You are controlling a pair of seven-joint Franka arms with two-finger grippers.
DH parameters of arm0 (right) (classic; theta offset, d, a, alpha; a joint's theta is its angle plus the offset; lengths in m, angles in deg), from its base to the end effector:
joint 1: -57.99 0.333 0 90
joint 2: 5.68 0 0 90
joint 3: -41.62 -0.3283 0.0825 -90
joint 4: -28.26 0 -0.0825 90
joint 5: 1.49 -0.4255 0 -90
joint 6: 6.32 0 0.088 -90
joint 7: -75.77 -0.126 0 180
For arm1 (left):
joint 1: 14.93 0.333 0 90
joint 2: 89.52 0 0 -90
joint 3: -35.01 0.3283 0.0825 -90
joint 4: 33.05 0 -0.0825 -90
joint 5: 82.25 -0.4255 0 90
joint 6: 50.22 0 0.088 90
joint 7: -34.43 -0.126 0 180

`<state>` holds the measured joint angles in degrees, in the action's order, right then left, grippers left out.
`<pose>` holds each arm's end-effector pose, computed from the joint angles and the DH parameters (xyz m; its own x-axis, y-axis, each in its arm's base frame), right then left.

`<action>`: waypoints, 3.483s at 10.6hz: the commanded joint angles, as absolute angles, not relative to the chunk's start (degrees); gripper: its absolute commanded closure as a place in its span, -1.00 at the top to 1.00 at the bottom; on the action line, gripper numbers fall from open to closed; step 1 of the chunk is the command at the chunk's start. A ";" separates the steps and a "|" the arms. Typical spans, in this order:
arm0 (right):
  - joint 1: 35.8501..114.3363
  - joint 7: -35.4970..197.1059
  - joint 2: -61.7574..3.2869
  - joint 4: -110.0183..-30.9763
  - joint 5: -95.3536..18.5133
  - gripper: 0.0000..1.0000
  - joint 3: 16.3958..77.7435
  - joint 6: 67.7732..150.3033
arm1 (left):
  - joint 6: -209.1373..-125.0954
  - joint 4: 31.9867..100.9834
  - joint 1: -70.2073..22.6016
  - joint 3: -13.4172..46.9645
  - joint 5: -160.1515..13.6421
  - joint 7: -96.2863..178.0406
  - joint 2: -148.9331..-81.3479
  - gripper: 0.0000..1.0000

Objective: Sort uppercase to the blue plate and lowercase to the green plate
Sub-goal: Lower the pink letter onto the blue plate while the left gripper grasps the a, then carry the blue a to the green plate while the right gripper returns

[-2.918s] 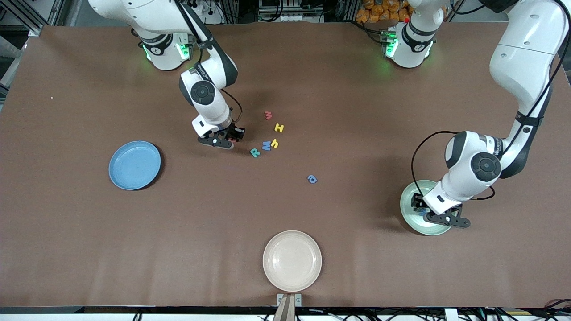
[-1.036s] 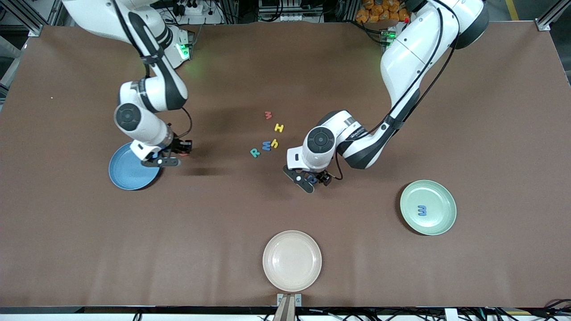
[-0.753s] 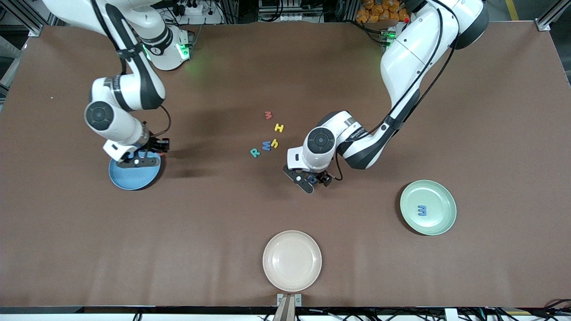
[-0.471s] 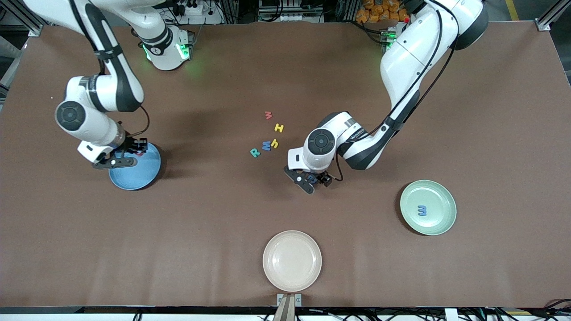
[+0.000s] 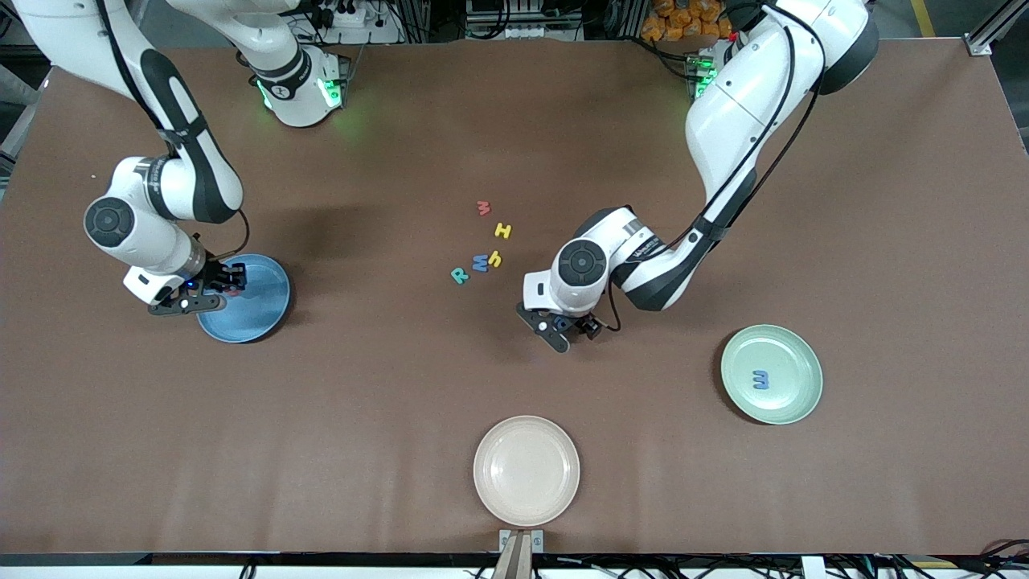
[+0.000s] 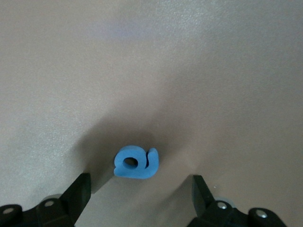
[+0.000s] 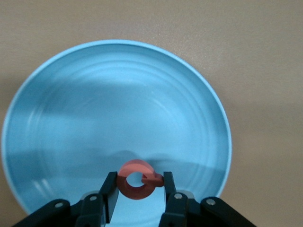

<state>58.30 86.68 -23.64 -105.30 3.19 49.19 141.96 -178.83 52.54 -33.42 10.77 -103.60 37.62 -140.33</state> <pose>0.5316 -0.0708 0.1559 0.9880 0.1364 -0.0721 0.1413 -0.9877 0.0671 0.5837 -0.4615 0.1300 0.6951 -0.7175 -0.0452 -0.7161 -0.6966 0.0448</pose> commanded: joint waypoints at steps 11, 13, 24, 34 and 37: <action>56.50 81.14 -25.02 -104.89 3.26 0.81 46.37 140.39 | -178.63 48.51 -35.58 12.25 -103.34 34.26 -142.60 0.72; 56.50 80.52 -22.84 -103.59 3.26 0.81 44.97 135.13 | -178.63 48.60 -35.58 12.25 -103.43 33.99 -142.52 0.00; 82.84 36.71 -17.10 -101.73 -7.11 0.76 38.10 129.72 | -163.27 50.36 -15.41 9.53 -102.99 26.11 -129.70 -1.00; 95.52 13.20 -30.99 -92.95 -7.38 0.76 38.19 142.74 | -169.22 52.47 -4.47 14.97 -103.43 17.56 -131.71 0.99; 96.84 13.46 -33.27 -89.70 -6.24 0.69 39.94 142.92 | -169.40 52.03 -5.08 15.15 -103.43 16.06 -130.22 1.00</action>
